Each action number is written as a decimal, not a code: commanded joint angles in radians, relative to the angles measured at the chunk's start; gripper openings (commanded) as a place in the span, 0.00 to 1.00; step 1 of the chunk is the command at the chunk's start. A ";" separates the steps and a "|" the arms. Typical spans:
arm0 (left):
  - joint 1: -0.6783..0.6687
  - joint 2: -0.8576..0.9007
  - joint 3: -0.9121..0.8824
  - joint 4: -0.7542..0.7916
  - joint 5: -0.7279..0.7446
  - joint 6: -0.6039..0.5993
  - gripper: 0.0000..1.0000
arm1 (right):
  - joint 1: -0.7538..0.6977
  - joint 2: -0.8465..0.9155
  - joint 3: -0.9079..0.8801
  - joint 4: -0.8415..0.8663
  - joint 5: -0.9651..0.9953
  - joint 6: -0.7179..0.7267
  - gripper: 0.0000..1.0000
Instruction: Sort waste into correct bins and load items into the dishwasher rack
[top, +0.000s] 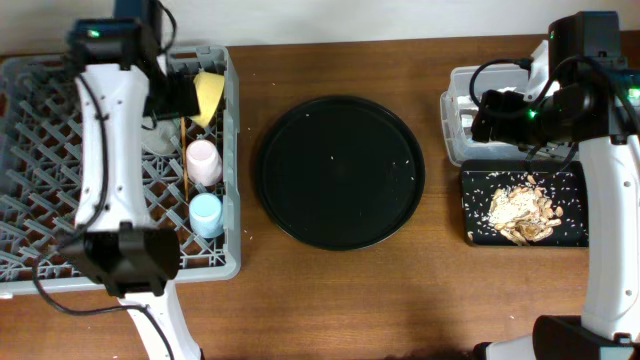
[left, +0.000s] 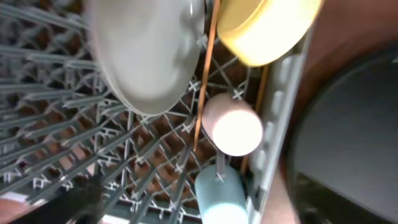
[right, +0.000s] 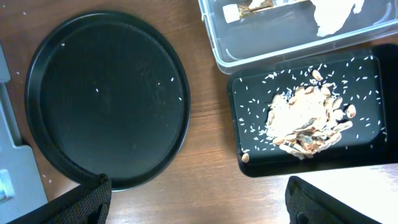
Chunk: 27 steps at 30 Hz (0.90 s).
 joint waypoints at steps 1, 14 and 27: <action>-0.002 -0.018 0.153 -0.025 0.010 0.002 0.99 | -0.002 -0.064 0.042 0.000 0.001 -0.018 0.90; 0.001 -0.021 0.165 -0.025 0.009 0.002 0.99 | -0.002 -0.371 0.123 -0.041 -0.006 -0.014 0.98; -0.002 -0.021 0.165 -0.025 0.009 0.002 0.99 | -0.016 -0.448 0.098 -0.021 0.117 -0.064 0.98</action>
